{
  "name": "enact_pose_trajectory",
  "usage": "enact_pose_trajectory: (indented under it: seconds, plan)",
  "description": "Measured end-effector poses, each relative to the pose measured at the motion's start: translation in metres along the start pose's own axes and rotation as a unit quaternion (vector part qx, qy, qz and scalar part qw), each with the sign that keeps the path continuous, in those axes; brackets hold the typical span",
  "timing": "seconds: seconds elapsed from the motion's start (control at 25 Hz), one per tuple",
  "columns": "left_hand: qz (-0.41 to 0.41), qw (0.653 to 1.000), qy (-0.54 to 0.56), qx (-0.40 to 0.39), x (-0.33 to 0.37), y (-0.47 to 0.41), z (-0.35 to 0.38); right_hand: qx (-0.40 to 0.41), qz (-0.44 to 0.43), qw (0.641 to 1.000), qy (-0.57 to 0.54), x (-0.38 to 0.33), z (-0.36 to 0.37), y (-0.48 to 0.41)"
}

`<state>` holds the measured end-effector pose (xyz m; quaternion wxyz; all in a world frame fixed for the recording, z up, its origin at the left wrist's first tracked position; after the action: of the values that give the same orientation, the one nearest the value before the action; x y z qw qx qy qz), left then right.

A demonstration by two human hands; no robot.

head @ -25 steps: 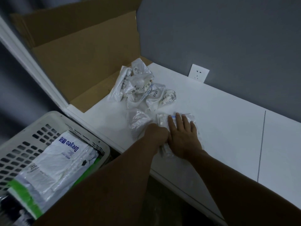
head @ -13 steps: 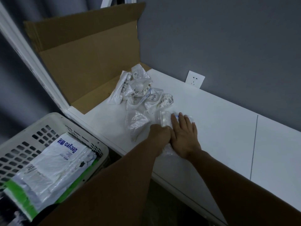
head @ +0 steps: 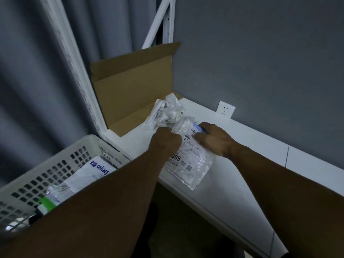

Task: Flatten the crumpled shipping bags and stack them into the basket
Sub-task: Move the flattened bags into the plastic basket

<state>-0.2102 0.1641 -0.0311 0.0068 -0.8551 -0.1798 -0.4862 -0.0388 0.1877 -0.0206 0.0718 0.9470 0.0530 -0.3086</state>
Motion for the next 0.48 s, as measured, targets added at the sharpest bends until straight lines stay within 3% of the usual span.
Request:
enact_pose_trajectory:
  seconds: [0.16,0.32,0.4,0.48]
  plan:
    - [-0.018,0.999,-0.011,0.042,-0.012,-0.008,-0.071,-0.006,-0.015,0.994,-0.110,-0.065,0.007,-0.004]
    - [-0.091,0.990,0.071,0.086,-0.063,-0.031,-0.150,-0.033,-0.015,0.981,-0.188,-0.123,0.045,-0.019]
    - [-0.143,0.964,0.175,0.141,-0.101,-0.032,-0.190,-0.044,-0.003,0.970,-0.238,-0.149,0.076,-0.030]
    - [-0.209,0.918,0.305,0.146,-0.141,-0.029,-0.206,-0.055,0.011,0.958,-0.283,-0.171,0.109,-0.041]
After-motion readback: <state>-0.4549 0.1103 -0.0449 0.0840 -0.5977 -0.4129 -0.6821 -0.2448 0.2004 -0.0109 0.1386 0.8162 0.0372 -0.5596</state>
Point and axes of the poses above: each hand's wrist, its own y-axis away from the middle knuckle, its own z-axis out of the palm, x = y × z, the point moved 7 cm from there along -y, towards the middle knuckle, and after that the axes turned 5 degrees about x, right-handed, at the moved point
